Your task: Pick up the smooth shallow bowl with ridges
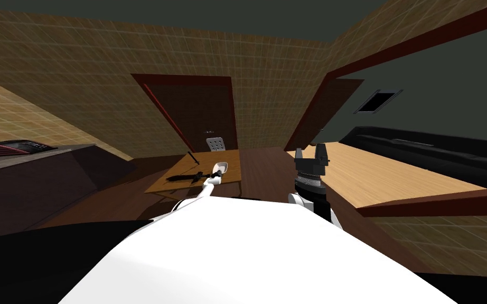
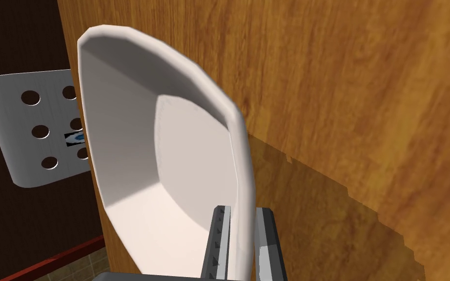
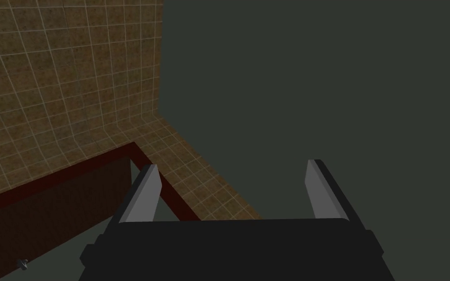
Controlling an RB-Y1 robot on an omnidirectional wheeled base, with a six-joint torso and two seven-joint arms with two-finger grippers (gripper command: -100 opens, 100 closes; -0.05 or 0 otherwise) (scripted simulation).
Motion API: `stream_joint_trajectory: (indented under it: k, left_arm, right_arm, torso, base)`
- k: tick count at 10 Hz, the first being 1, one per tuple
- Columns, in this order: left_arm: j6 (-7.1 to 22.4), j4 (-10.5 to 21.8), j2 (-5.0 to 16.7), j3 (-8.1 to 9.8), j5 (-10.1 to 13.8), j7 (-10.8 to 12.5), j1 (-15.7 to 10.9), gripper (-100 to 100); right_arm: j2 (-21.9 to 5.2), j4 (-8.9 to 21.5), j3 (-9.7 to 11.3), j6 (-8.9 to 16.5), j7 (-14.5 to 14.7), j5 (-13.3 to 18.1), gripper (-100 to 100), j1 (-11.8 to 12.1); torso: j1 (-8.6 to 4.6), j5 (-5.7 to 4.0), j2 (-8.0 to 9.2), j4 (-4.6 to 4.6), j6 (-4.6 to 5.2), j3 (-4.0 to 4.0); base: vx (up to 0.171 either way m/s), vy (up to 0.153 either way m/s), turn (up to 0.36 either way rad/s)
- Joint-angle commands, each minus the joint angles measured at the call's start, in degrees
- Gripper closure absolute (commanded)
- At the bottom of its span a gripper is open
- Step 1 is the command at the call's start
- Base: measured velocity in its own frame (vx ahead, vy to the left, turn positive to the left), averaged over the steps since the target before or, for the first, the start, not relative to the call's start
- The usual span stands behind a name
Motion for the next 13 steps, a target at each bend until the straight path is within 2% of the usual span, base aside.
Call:
stream_joint_trajectory:
  k: [1,2,4,6,7,8,10,11,12,13]
  left_arm:
    - [1.47,-2.86,-1.03,-1.89,-0.09,-0.68,1.95,100]
    - [1.47,-3.77,-1.03,-1.89,-0.09,-0.68,1.95,100]
    - [3.55,-7.80,-2.54,-5.15,0.12,-1.70,4.85,100]
    - [3.55,-9.09,-2.54,-5.15,0.12,-1.70,4.85,100]
    - [4.59,-11.39,-3.29,-6.78,0.22,-2.20,6.29,100]
    - [4.59,-11.75,-3.29,-6.78,0.22,-2.20,6.29,100]
    - [6.67,-16.35,-4.79,-10.05,0.43,-3.21,9.19,100]
    - [6.67,-17.08,-4.79,-10.05,0.43,-3.21,9.19,100]
    - [7.72,-18.99,-5.54,-11.68,0.53,-3.72,10.64,100]
    - [7.72,-19.74,-5.54,-11.68,0.53,-3.72,10.64,100]
  right_arm:
    - [0.00,0.00,0.00,0.00,0.00,0.00,0,0.00]
    - [0.00,0.00,0.00,0.00,0.00,0.00,0,0.01]
    - [0.00,0.00,0.00,0.00,0.00,0.00,0,0.00]
    - [0.00,0.00,0.00,0.00,0.00,0.00,0,0.00]
    - [0.00,0.00,0.00,0.00,0.00,0.00,0,-0.01]
    - [0.00,0.00,0.00,0.00,0.00,0.00,0,0.00]
    - [0.00,0.00,0.00,0.00,0.00,0.00,0,0.00]
    - [0.00,0.00,0.00,0.00,0.00,0.00,0,0.00]
    - [0.00,0.00,0.00,0.00,0.00,0.00,0,-0.01]
    - [0.00,0.00,0.00,0.00,0.00,0.00,0,0.00]
  torso:
    - [0.00,0.00,0.00,0.00,0.00,0.00]
    - [0.03,0.01,-0.10,-0.05,-0.04,-0.07]
    - [0.01,0.01,-0.16,-0.06,-0.02,-0.10]
    - [-0.01,0.00,-0.20,-0.04,0.05,-0.12]
    - [-0.04,0.00,-0.11,-0.01,0.08,-0.07]
    - [-0.02,0.00,-0.11,-0.06,-0.01,-0.08]
    - [-0.01,-0.01,-0.11,-0.05,-0.02,-0.08]
    - [-0.02,-0.01,-0.20,-0.07,-0.04,-0.13]
    - [-0.07,-0.01,-0.20,-0.05,0.06,-0.13]
    - [-0.07,-0.02,-0.17,-0.07,0.01,-0.12]
  base:
    - [0.062,0.012,0.263]
    - [0.055,0.012,0.150]
    - [0.068,0.012,0.251]
    - [0.038,0.002,0.040]
    - [0.040,0.009,0.170]
    - [0.033,0.003,0.116]
    - [0.059,0.010,0.256]
    - [0.057,-0.006,0.091]
    - [0.049,-0.003,0.160]
    - [0.037,-0.008,0.098]
